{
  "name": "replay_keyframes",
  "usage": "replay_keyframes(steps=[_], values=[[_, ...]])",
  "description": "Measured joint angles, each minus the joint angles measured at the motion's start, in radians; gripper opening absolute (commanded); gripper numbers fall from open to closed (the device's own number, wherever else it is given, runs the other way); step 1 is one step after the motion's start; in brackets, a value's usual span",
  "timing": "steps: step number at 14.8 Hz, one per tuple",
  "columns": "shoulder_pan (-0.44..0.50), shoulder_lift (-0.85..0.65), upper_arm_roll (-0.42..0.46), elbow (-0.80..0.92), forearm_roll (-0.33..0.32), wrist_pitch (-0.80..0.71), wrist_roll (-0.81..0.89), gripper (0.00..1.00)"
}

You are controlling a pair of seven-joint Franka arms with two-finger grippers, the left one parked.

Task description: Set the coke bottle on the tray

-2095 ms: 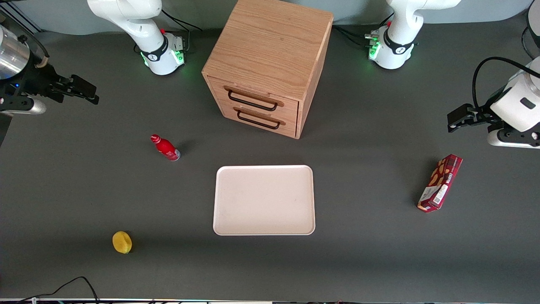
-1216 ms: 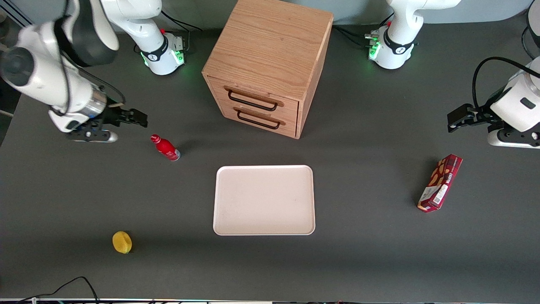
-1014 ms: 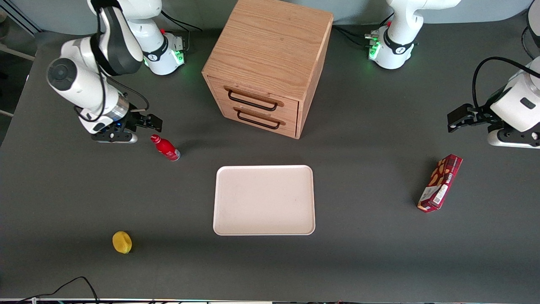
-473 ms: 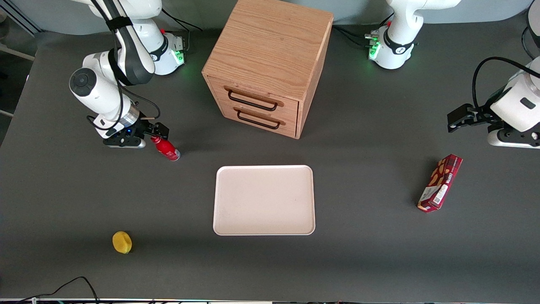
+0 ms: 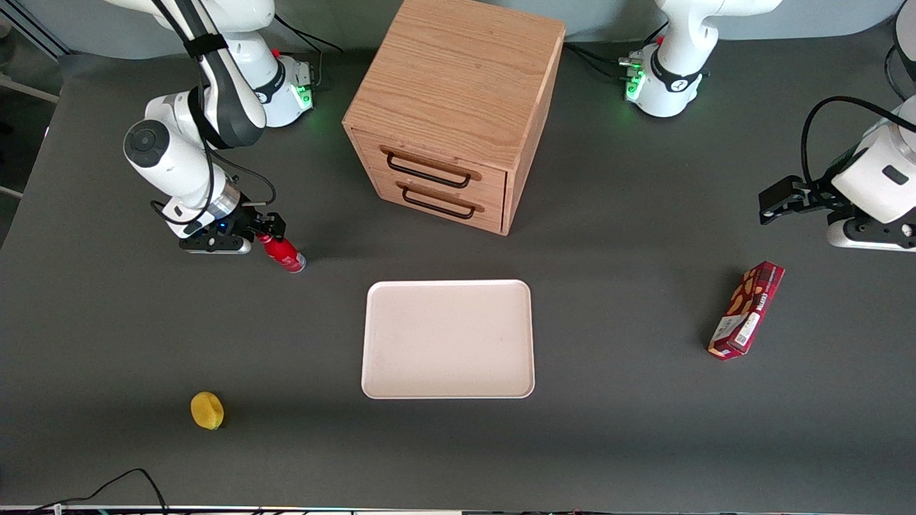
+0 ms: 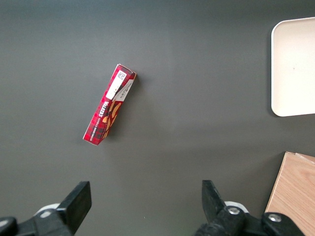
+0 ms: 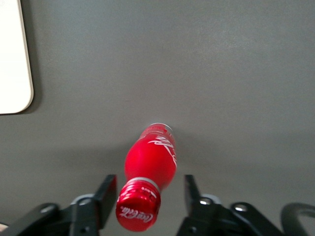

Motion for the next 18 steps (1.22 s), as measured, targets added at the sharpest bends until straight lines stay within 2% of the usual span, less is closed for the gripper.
replay_keyframes(steps=[6,8,14,16,18], values=[[0.000,-0.001,0.000,0.014,-0.004,-0.005,0.000,0.00],[0.000,-0.007,0.000,0.081,-0.006,-0.099,0.000,0.00],[0.007,-0.002,0.000,0.596,-0.035,-0.650,0.001,0.00],[0.031,0.069,0.002,0.797,-0.035,-0.784,0.034,0.00],[0.056,0.202,0.022,1.008,-0.040,-0.883,0.112,0.00]])
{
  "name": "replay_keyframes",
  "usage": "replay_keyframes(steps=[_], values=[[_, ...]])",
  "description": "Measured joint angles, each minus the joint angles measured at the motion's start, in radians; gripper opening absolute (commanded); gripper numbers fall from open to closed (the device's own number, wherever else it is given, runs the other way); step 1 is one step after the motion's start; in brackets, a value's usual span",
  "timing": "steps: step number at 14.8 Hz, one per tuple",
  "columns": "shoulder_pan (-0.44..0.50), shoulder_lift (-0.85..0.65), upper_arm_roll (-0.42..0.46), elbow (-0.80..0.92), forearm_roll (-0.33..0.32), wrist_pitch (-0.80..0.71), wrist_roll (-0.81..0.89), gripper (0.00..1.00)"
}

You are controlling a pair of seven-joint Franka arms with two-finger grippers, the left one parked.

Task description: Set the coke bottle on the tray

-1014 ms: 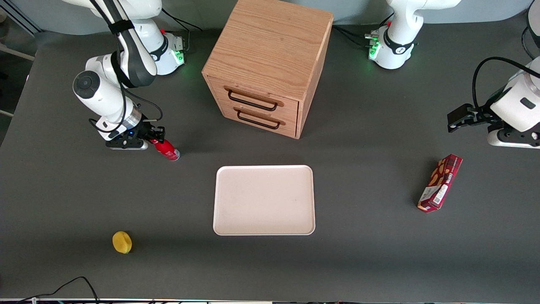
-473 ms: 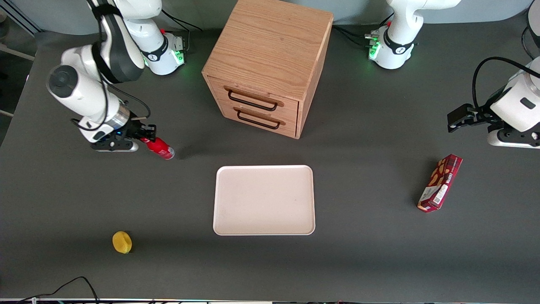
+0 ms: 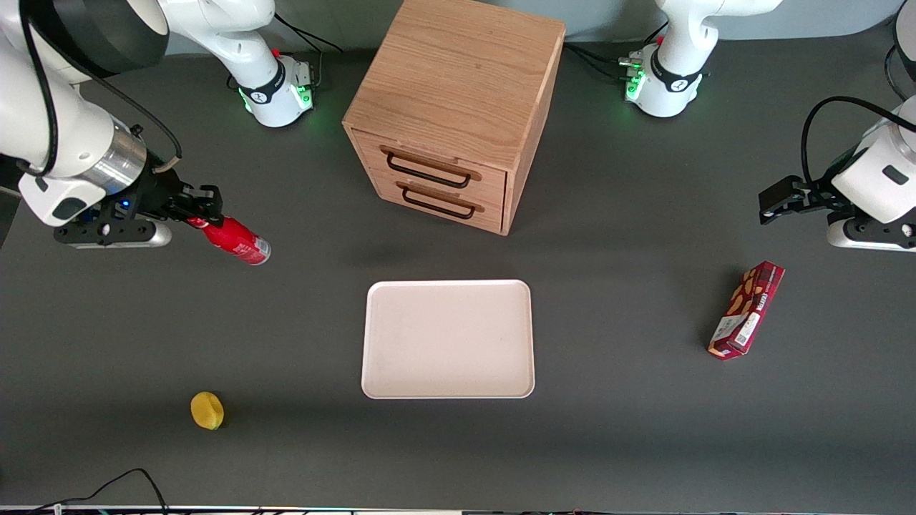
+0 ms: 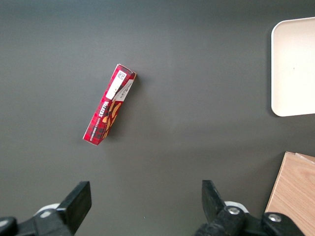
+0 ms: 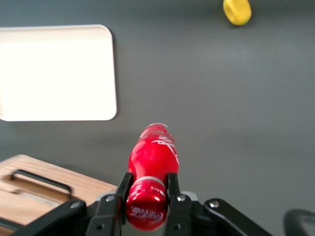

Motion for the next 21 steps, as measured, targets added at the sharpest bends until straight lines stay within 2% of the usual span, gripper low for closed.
replay_keyframes(steps=[2,4,8,11,12,13,14,18,21], values=[[0.033,0.163,0.033,0.182,-0.033,-0.035,0.121,0.00],[0.075,0.327,0.073,0.308,-0.079,-0.006,0.280,0.00],[0.145,0.575,0.148,0.383,-0.224,0.232,0.578,0.00],[0.172,0.696,0.167,0.399,-0.324,0.361,0.694,0.00],[0.176,0.721,0.169,0.404,-0.339,0.386,0.709,0.27],[0.176,0.738,0.171,0.409,-0.346,0.397,0.714,0.93],[0.176,0.749,0.171,0.416,-0.348,0.401,0.714,1.00],[0.174,0.751,0.177,0.447,-0.370,0.385,0.714,1.00],[0.150,0.704,0.240,0.487,-0.383,0.281,0.711,1.00]])
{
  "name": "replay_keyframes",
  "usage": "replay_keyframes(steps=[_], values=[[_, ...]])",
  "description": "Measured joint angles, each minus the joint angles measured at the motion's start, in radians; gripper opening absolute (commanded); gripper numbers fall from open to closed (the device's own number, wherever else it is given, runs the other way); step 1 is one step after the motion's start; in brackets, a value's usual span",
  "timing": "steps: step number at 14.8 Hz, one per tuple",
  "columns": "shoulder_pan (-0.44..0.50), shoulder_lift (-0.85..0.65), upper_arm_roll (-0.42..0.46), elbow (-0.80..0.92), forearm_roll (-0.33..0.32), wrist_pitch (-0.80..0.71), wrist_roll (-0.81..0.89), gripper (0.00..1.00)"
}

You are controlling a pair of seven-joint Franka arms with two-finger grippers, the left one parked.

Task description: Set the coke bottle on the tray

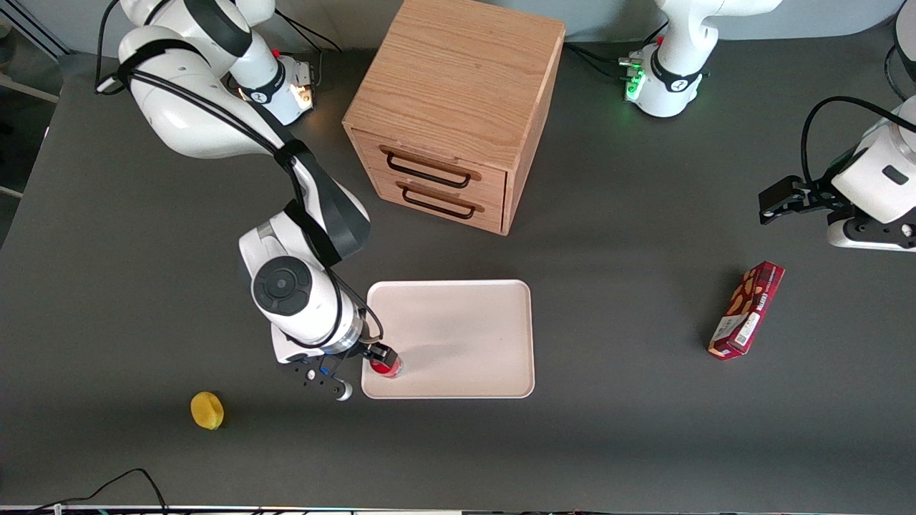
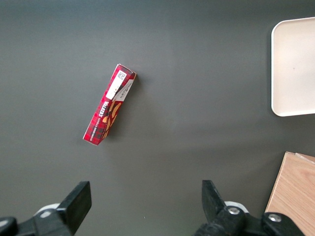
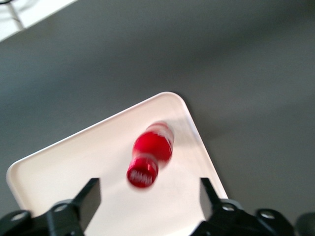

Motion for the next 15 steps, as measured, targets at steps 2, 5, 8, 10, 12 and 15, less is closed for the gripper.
replay_keyframes(steps=[2,5,8,10,12,15], values=[[-0.043,-0.117,0.067,0.007,-0.003,-0.169,-0.051,1.00],[-0.126,-0.391,0.098,-0.058,0.062,-0.422,-0.230,1.00],[-0.178,-0.708,-0.102,-0.292,0.305,-0.467,-0.488,1.00],[-0.194,-0.900,-0.275,-0.515,0.387,-0.438,-0.684,1.00],[-0.209,-1.048,-0.358,-0.727,0.406,-0.384,-0.782,1.00],[-0.205,-1.145,-0.361,-0.880,0.407,-0.339,-0.795,1.00]])
